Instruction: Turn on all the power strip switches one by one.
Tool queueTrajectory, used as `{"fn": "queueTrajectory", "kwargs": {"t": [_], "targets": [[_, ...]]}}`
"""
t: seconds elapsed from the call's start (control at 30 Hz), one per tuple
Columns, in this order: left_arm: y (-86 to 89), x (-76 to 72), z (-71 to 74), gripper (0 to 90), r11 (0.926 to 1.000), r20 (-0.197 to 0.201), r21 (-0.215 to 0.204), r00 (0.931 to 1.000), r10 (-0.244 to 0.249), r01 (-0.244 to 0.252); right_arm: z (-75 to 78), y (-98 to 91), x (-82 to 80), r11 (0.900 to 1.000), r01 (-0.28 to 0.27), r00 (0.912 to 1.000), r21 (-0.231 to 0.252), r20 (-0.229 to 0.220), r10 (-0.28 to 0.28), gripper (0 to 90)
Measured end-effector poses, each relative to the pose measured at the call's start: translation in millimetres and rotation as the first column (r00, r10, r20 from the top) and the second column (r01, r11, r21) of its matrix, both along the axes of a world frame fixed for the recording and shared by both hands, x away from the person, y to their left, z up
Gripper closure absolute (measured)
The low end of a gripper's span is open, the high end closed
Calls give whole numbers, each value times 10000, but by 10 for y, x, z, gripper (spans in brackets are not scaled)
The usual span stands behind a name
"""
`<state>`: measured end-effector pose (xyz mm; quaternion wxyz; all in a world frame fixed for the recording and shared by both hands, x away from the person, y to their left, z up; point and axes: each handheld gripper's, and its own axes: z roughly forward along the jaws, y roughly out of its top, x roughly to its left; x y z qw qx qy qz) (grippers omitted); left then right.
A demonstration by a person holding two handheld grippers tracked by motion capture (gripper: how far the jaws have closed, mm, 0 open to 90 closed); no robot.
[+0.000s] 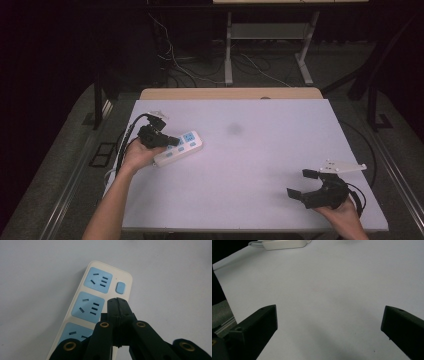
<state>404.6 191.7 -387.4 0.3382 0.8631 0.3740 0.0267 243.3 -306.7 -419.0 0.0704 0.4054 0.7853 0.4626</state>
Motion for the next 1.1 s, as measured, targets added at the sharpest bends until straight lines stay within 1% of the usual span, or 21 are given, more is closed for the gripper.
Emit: {"fn": "queueTrajectory", "kwargs": {"t": [0.1, 0.23, 0.37, 0.47, 0.57, 0.7, 0.77, 0.87, 0.93, 1.1], "targets": [[-9, 16, -30, 899, 10000, -28, -39, 10000, -49, 49, -1, -1, 1, 10000, -3, 10000, 0, 1, 3, 6], [-24, 35, -70, 899, 10000, -79, 22, 10000, -42, 42, -3, 0, 0, 10000, -7, 10000, -12, 7, 7, 6], [-50, 41, -95, 899, 10000, -53, 21, 10000, -63, 63, -3, -2, -1, 10000, -18, 10000, -11, 0, 18, 6], [-73, 42, -125, 899, 10000, -93, -41, 9999, -57, 56, -2, -3, -3, 10000, -22, 10000, -10, -5, 22, 6], [-88, 44, -155, 899, 9999, -166, 85, 9998, -121, 123, -1, -6, -5, 10000, -28, 10000, -3, -13, 28, 6], [-86, 44, -182, 899, 9998, -169, 170, 9998, -110, 113, -2, -10, -5, 10000, -22, 10000, 5, -6, 22, 6], [-78, 40, -191, 899, 9999, -136, 124, 9999, -83, 85, -2, -10, -5, 10000, -23, 10000, 7, -22, 23, 6], [-58, 38, -214, 899, 9998, -145, -172, 9999, -28, 26, -2, -8, -7, 10000, -34, 10000, -8, -7, 34, 6], [-57, 35, -219, 899, 9998, -119, -191, 9999, -21, 18, -3, -7, -10, 10000, -34, 10000, -20, -23, 34, 6], [-71, 28, -220, 899, 10000, -71, -75, 10000, -47, 46, -3, -12, -10, 10000, -15, 10000, -17, -14, 15, 6]]}}
